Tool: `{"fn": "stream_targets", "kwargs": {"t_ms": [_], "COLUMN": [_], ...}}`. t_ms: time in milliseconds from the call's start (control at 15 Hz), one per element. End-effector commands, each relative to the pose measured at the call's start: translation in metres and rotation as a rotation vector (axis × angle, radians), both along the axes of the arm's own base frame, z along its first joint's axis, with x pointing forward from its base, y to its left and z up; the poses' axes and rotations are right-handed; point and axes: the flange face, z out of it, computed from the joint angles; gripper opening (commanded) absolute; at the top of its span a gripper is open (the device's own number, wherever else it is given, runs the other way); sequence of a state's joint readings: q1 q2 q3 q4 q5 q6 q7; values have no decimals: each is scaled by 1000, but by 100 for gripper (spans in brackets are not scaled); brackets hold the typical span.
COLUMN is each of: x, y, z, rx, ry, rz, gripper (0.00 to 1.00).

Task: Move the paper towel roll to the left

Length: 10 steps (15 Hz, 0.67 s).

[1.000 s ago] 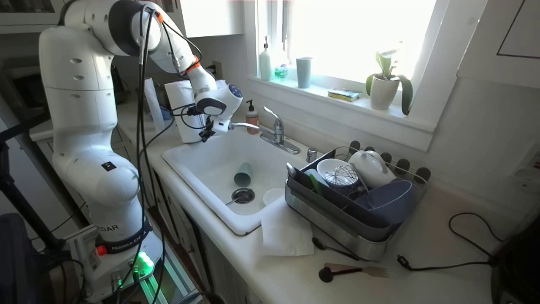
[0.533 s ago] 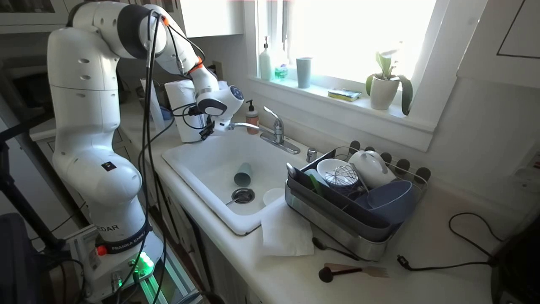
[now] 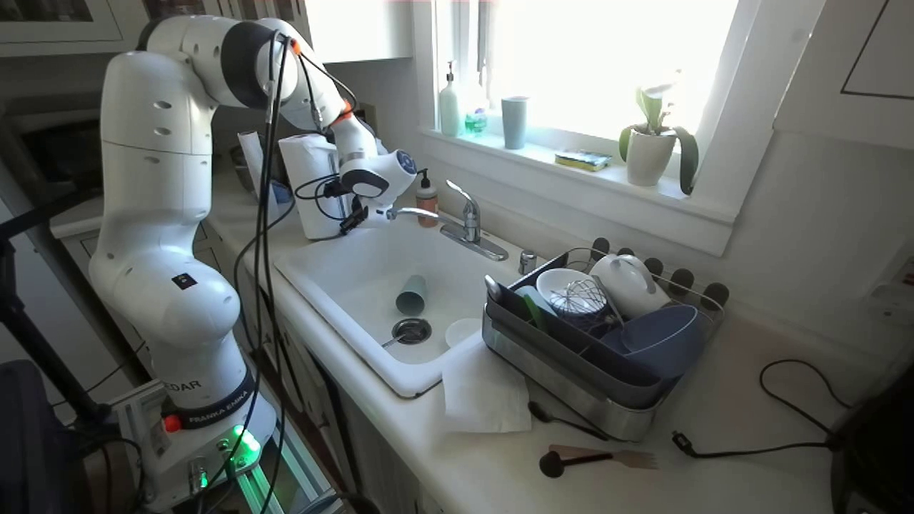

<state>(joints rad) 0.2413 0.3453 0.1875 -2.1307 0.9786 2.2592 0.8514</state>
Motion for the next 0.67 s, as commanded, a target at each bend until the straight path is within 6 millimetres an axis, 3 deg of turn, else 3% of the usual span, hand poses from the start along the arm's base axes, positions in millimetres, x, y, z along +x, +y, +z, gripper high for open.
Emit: {"fn": "stream_targets", "kwargs": {"t_ms": [0, 600], "x": [8, 8], "y": [19, 56], "z": [-7, -17], "rx": [43, 74], "ry": [8, 40], "rz": [36, 119], "gripper": [0, 0]}}
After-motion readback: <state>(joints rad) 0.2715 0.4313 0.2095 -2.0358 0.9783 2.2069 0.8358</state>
